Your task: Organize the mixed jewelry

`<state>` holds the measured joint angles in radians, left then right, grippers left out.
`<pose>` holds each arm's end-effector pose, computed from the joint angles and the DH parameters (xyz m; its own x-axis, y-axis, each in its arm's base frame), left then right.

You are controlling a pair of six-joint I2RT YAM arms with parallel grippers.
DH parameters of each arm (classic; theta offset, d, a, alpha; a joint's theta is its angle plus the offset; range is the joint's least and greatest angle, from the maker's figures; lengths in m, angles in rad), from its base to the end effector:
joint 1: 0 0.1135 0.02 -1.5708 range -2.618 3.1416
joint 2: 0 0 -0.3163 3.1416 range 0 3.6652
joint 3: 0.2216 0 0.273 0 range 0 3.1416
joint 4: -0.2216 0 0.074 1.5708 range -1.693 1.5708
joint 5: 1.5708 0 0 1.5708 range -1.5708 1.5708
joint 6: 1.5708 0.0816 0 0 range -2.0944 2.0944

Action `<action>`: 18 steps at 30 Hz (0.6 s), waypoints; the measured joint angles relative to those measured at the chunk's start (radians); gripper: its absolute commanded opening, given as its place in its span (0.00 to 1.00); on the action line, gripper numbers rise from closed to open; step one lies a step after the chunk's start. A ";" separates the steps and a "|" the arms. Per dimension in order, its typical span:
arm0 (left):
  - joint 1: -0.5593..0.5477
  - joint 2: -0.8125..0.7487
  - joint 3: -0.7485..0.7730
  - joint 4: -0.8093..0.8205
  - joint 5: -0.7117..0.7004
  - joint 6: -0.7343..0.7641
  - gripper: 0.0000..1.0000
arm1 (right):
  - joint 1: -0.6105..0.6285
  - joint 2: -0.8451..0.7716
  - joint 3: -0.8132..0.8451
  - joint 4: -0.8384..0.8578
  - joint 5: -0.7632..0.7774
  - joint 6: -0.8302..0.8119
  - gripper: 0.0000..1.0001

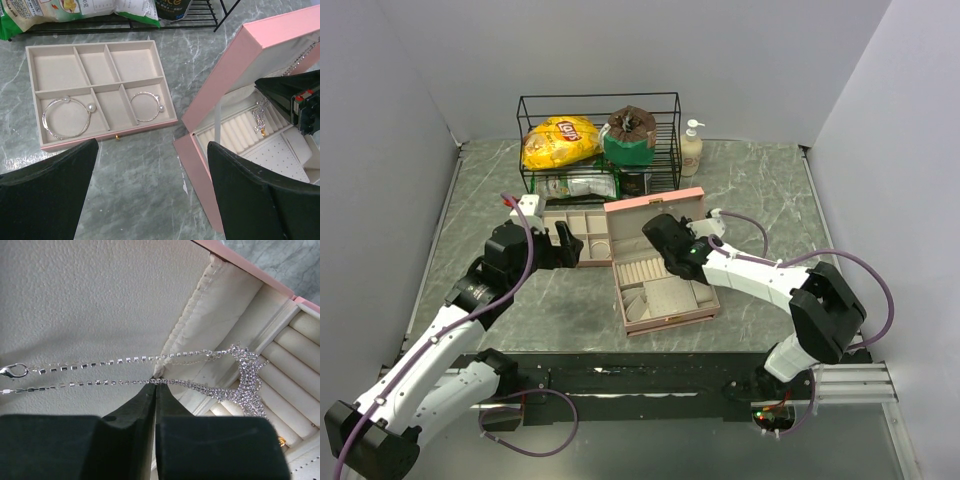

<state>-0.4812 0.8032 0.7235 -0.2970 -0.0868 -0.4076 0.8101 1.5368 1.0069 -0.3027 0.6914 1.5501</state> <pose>0.1939 -0.0933 0.3226 -0.4538 -0.2085 -0.8663 0.2285 0.9125 -0.3393 0.2869 0.2260 0.2455 -0.2727 0.8306 -0.4855 0.5044 0.5531 0.6631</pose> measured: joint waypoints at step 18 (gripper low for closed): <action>0.000 -0.102 -0.066 0.132 0.359 0.074 0.96 | -0.023 -0.112 -0.121 0.169 -0.112 -0.229 0.00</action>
<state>-0.4812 0.7013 0.6575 -0.1646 0.2726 -0.3336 0.7872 1.4246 0.8856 -0.1333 0.5797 1.3212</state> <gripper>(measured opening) 0.966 0.007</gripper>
